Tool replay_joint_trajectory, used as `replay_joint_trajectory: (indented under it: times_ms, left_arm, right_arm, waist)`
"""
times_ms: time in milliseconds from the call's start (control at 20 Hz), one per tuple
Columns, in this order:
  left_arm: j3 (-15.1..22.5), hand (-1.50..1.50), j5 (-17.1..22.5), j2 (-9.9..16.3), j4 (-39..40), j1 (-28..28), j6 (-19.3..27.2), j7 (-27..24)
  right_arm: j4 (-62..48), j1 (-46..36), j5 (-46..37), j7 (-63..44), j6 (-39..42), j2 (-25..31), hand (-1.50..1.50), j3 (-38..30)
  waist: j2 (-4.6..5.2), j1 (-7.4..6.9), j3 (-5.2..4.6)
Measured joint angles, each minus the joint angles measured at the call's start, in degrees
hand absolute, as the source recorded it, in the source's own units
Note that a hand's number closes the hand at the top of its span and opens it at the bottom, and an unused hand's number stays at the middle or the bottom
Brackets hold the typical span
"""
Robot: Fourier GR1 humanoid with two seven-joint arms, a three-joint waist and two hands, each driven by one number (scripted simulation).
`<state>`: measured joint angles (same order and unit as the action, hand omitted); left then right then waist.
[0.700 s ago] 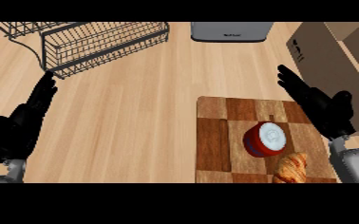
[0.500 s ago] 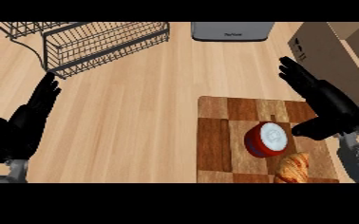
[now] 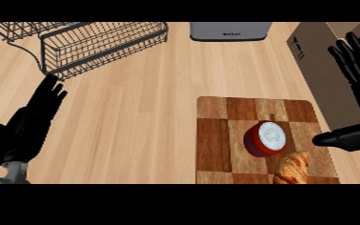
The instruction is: Pick the can from the cutting board and place it in the cardboard box
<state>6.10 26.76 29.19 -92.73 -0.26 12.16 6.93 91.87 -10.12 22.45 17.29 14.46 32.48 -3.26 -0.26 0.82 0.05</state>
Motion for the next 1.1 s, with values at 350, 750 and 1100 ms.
replay_joint_trajectory:
  times_ms: [350, 750, 1100]
  left_arm:
    - [-1.71, 0.00, 1.47, 0.35, -0.21, -0.15, -1.68, 1.30]
    - [-1.60, 0.00, 1.17, -0.44, 0.29, -0.18, -2.61, 0.88]
    - [-2.85, 0.00, 1.49, -0.30, 0.13, -1.06, -3.97, 2.56]
  right_arm:
    - [8.37, 4.74, -7.98, 3.46, 7.48, 10.44, -1.50, -1.31]
    - [18.91, 4.20, -21.99, -9.30, 10.83, 23.05, -1.50, 2.54]
    - [25.47, 0.17, -25.75, -27.15, 15.24, 23.11, -1.50, 11.35]
  waist:
    - [-0.04, 0.13, -0.11]
    - [0.03, -0.45, -0.23]
    - [0.24, -1.33, -0.17]
